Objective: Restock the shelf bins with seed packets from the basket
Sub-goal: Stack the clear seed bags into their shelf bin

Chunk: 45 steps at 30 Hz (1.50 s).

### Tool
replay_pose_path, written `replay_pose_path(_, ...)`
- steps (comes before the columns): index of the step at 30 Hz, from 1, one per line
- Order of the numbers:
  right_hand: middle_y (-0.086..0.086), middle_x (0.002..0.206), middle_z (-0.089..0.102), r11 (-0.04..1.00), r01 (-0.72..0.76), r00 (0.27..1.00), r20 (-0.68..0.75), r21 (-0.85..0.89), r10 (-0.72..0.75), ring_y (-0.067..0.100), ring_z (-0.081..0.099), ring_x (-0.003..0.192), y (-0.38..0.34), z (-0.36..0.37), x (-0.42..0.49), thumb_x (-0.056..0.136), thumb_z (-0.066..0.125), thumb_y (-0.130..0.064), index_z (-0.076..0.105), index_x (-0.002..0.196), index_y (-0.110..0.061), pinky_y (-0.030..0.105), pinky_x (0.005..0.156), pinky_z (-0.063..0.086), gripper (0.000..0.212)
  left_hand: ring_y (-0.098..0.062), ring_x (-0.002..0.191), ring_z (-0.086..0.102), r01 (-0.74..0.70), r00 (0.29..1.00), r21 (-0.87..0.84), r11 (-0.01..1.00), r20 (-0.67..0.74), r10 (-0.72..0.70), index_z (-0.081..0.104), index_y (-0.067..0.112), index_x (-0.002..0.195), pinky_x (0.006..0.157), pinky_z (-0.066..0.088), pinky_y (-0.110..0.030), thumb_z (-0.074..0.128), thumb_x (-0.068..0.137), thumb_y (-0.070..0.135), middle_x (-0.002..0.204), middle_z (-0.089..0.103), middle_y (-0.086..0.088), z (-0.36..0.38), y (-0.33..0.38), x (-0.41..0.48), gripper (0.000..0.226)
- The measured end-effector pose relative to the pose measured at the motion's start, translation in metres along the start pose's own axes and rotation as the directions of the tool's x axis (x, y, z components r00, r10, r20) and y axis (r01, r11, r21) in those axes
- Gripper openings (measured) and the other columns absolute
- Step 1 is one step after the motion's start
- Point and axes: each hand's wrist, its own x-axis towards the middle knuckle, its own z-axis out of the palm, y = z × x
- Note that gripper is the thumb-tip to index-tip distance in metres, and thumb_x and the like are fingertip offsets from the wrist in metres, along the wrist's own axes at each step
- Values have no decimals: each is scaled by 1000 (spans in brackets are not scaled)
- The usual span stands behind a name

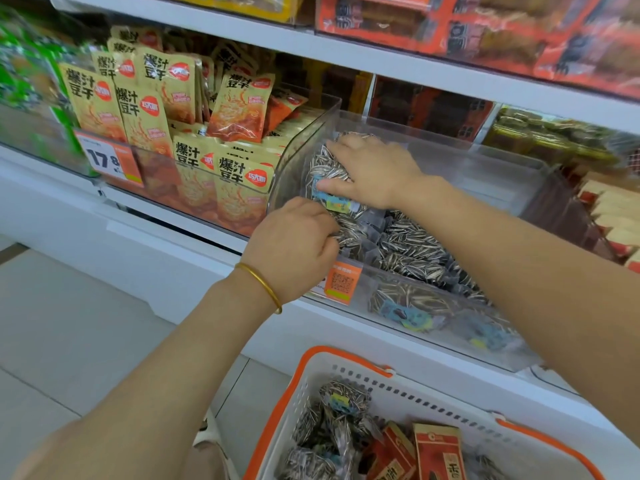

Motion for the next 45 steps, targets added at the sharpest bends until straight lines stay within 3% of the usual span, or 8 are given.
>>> replay_pose_path(8, 4, 151, 32, 998, 13, 999, -30, 58, -11, 29, 35, 135, 8, -8, -6, 80, 41, -72, 21, 149, -22, 49, 100, 36, 88, -29, 96, 57, -20, 1000, -13, 1000, -2, 20, 71, 3, 86, 83, 49, -43, 23, 76, 30, 92, 68, -9, -1, -1, 0, 56)
replay_pose_path(18, 9, 148, 37, 968, -11, 997, -76, 252, 31, 26, 36, 134, 21, 3, -20, 98, 34, -47, 30, 147, -17, 41, 103, 35, 57, -28, 93, 56, -63, 997, -21, 998, -34, 63, 71, 4, 87, 81, 48, -39, 24, 76, 30, 90, 68, -9, -1, -2, -1, 55)
replay_pose_path(26, 11, 137, 49, 909, 24, 943, -312, 417, 118, 27, 44, 127, 13, -2, -73, 100, 37, -16, 44, 138, -10, 37, 103, 36, 39, -28, 93, 59, -203, 961, -61, 977, -202, 187, 69, 5, 101, 81, 46, -38, 38, 80, 14, 95, 68, -8, -11, 3, -11, 39)
replay_pose_path(30, 3, 123, 60, 839, 96, 887, -429, 535, 172, 15, 53, 114, -7, -13, -168, 94, 41, -8, 55, 130, -14, 21, 98, 38, 39, -27, 82, 58, -344, 905, -71, 936, -291, 311, 70, 4, 95, 74, 45, -36, 44, 80, 9, 86, 68, -6, -19, 30, -38, 30)
replay_pose_path(33, -14, 110, 59, 741, 107, 920, -349, 663, 180, -7, 55, 97, -27, 8, -245, 91, 44, -3, 58, 123, -25, 6, 83, 40, 42, -25, 81, 59, -405, 910, -94, 909, -140, 391, 70, 8, 88, 72, 47, -35, 48, 77, 11, 86, 67, -3, 4, 53, -69, 25)
replay_pose_path(36, -30, 108, 51, 666, -55, 988, -54, 744, 142, -13, 54, 95, -37, 64, -289, 93, 44, -8, 58, 118, -35, 6, 83, 40, 39, -21, 82, 59, -373, 887, -65, 925, 269, 376, 68, 17, 83, 67, 52, -34, 45, 75, 23, 83, 65, 3, 49, 61, -100, 25)
replay_pose_path(40, -3, 126, 60, 632, -379, 913, 382, 676, 139, 10, 55, 112, -32, 147, -321, 98, 44, -11, 60, 124, -16, 11, 95, 37, 31, -24, 92, 56, -346, 706, -13, 938, 655, 269, 65, 16, 87, 79, 49, -38, 25, 79, 30, 91, 63, -3, 97, 74, -127, 43)
replay_pose_path(45, -1, 115, 65, 776, -427, 843, 516, 465, 155, 21, 59, 106, -30, 217, -353, 94, 46, -18, 64, 110, -25, 42, 86, 50, 25, -21, 87, 49, -306, 589, 64, 950, 797, 136, 60, 11, 86, 75, 47, -38, 38, 92, 21, 80, 54, -2, 130, 76, -151, 25)
